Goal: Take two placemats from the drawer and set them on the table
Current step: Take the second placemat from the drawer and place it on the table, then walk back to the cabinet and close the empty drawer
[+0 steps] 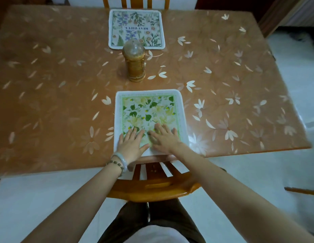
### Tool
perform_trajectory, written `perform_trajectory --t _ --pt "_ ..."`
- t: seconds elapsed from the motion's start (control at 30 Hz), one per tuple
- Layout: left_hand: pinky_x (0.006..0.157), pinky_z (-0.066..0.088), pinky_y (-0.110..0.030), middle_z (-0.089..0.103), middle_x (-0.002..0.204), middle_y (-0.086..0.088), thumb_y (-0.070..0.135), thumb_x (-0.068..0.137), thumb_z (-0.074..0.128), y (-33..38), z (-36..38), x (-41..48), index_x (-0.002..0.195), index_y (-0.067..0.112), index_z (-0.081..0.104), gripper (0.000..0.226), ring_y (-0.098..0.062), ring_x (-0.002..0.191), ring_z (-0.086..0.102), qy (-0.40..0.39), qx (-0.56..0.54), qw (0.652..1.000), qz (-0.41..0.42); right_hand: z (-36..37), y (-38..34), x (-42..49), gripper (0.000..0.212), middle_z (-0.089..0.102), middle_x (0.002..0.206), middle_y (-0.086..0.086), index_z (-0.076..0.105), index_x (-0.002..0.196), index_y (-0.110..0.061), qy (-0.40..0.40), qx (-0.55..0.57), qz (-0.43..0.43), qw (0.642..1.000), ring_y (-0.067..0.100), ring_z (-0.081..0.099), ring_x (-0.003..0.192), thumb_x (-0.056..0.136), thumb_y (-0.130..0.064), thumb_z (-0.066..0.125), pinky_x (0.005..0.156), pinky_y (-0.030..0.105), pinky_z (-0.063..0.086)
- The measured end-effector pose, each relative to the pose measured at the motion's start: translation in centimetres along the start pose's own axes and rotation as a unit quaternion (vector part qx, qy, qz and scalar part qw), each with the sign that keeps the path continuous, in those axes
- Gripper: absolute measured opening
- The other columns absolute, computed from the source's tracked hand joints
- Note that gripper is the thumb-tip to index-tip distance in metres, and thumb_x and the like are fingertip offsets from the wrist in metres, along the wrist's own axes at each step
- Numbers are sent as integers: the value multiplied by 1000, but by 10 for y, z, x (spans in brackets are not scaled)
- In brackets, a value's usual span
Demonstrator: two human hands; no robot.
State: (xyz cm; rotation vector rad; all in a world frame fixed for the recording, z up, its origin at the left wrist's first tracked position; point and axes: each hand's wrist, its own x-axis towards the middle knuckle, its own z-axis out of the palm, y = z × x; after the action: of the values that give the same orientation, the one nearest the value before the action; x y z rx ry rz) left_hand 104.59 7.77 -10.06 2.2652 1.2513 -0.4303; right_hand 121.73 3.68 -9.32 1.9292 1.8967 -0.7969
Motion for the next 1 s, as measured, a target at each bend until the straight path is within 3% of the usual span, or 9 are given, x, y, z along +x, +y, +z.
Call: perform_trajectory --t 0.1,0.17,0.23,0.3,0.4,0.63,0.77,0.87,1.0 --pt "119 16 -45 9 163 1 58 93 44 -2 -32 -19 154 33 8 75 -21 149 12 8 -173 984 30 -32 -13 -26 73 11 160 8 6 151 -36 -16 217 26 976 29 18 145 91 -53 45 114 51 20" --pt "116 23 -42 12 162 3 50 91 55 -1 -57 -34 154 33 8 80 -21 147 18 -30 -281 959 31 -52 -17 -49 75 27 155 9 13 151 -32 3 321 19 947 27 32 139 90 -48 53 111 43 32" --pt "113 27 -38 18 160 -2 40 89 62 4 -78 -48 154 31 9 84 -22 145 24 -58 -361 930 33 -66 -20 -79 75 38 148 10 19 150 -33 35 403 26 914 23 45 130 87 -46 59 100 37 43" --pt "106 33 -33 29 156 -6 29 86 67 13 -94 -62 153 29 14 85 -24 141 33 -38 -426 902 62 -74 -22 -114 76 44 143 8 22 148 -38 73 466 31 881 20 50 124 84 -47 63 92 30 43" --pt "106 40 -35 43 147 0 26 80 74 36 -112 -85 149 32 25 85 -16 132 45 6 -494 858 141 -79 -19 -167 79 47 141 3 27 146 -39 176 537 25 825 17 52 122 80 -40 71 96 32 46" --pt "106 39 -31 41 149 11 37 69 77 120 -122 -124 141 45 29 87 -4 134 43 17 -488 810 325 -59 -1 -287 89 39 147 -4 26 147 -33 420 590 40 688 10 41 133 76 -20 78 108 31 38" --pt "106 42 -30 39 149 10 28 74 80 185 -109 -130 146 38 26 91 -1 132 44 -22 -417 817 398 -29 22 -340 97 37 149 -3 24 147 -37 483 596 104 632 10 40 134 70 -25 82 110 38 37" --pt "105 43 -28 39 147 14 32 71 81 235 -94 -130 146 42 25 94 -1 131 45 -63 -394 808 433 -6 43 -378 98 35 149 -3 23 146 -38 513 606 146 591 12 39 135 70 -19 81 109 37 37" --pt "104 44 -32 42 144 16 30 70 80 313 -66 -131 144 49 22 96 -5 128 50 -123 -380 790 465 27 79 -430 97 36 144 -7 18 147 -37 531 595 200 570 6 45 126 75 -8 77 100 30 44"
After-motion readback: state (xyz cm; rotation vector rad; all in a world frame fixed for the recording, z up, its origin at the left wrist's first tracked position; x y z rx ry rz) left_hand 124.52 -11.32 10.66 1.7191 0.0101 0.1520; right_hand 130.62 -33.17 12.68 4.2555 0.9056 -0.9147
